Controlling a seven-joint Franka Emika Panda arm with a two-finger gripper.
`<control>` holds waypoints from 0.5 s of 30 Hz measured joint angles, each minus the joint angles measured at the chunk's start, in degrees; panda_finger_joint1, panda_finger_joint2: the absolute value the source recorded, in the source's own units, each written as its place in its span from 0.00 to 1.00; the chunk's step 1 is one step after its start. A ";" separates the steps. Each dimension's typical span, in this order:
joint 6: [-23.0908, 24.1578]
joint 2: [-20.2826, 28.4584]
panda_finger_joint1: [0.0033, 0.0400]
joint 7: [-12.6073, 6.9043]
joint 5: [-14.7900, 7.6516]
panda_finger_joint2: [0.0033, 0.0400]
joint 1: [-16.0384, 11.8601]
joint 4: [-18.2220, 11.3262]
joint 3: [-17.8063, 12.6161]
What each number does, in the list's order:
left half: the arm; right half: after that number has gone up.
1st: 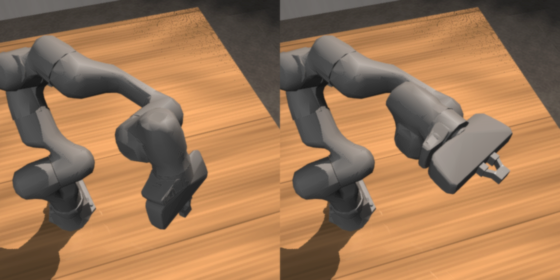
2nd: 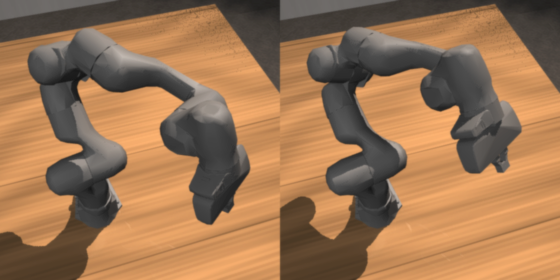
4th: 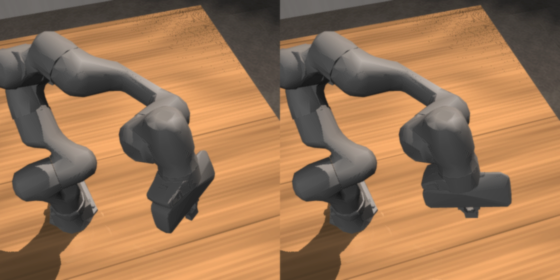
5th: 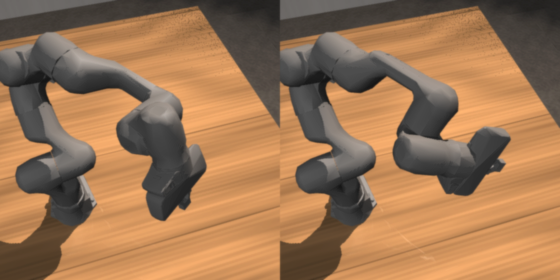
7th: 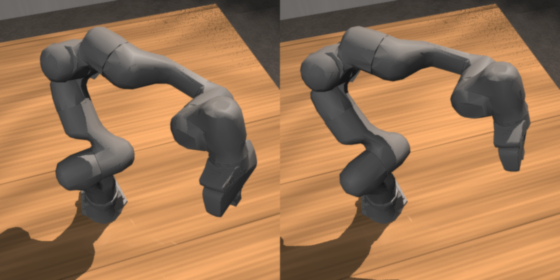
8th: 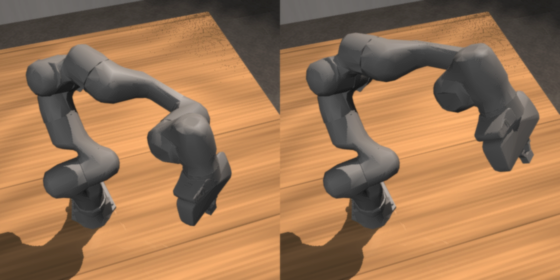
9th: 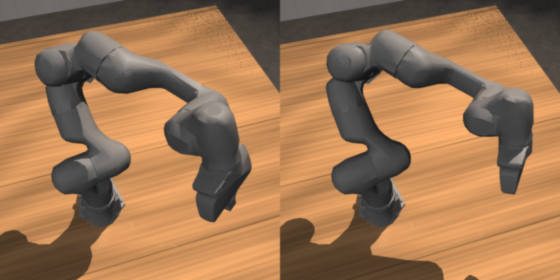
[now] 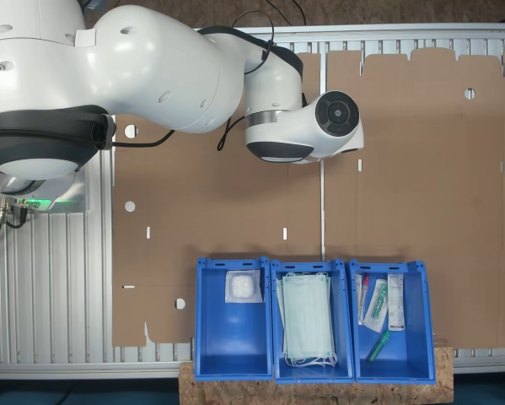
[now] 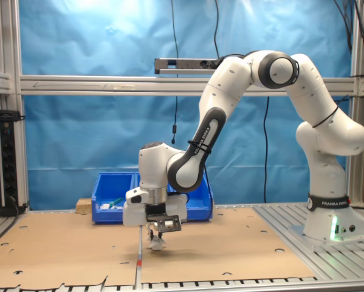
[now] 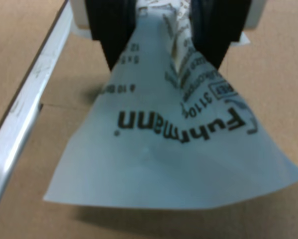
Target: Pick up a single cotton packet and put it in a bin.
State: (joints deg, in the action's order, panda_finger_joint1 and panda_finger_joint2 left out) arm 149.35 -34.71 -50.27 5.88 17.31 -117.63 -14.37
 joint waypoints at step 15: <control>-1.12 4.44 0.10 0.00 0.00 0.10 0.00 -1.20 0.00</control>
State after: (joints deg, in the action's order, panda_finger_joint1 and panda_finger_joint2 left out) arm 148.22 -30.27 -50.27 5.88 17.31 -118.82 -14.37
